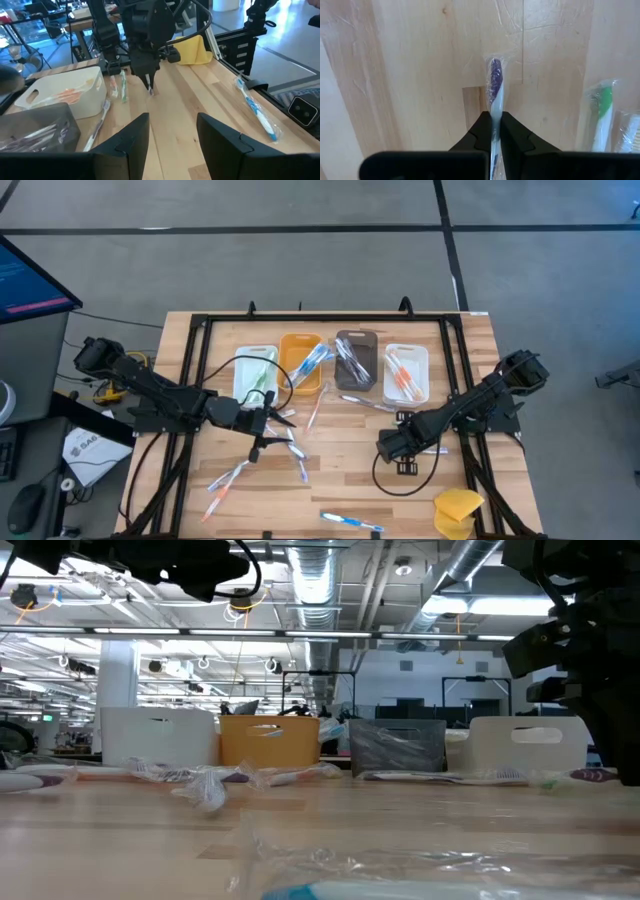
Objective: Pick & Place Toothbrushes
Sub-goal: Put the purple toothbrush into the black transparent bin
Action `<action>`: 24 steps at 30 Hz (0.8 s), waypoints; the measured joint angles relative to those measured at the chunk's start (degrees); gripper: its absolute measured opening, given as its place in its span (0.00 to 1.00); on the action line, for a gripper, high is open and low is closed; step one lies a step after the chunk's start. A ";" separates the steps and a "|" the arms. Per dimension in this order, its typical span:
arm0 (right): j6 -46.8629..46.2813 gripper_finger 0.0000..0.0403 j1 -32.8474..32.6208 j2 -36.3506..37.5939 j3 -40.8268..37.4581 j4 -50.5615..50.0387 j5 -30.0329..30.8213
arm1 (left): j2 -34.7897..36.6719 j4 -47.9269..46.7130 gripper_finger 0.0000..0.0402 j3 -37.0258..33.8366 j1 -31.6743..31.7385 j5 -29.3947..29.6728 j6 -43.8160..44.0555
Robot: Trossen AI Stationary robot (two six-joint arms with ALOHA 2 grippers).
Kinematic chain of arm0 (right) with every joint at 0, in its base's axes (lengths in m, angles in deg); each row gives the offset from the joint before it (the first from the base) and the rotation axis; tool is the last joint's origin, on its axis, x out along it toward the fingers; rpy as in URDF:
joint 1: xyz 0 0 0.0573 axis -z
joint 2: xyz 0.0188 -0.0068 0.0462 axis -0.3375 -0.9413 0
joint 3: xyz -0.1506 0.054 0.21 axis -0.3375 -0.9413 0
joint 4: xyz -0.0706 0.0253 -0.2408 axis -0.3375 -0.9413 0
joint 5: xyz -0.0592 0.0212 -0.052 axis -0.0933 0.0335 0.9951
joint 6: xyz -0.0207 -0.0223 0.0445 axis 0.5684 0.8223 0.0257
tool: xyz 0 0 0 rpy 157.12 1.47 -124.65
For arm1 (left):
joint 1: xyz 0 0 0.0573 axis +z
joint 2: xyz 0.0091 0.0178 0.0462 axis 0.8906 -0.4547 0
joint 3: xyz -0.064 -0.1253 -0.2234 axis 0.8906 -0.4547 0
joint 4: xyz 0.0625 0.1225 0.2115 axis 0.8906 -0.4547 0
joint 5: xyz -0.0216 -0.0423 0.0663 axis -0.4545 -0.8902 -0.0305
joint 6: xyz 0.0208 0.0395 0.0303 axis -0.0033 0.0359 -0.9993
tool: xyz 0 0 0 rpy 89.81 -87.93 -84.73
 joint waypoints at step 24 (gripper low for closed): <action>17.24 0.02 4.59 0.09 18.06 -6.12 9.03 | 0.00 0.23 0.39 0.00 0.01 0.00 -0.13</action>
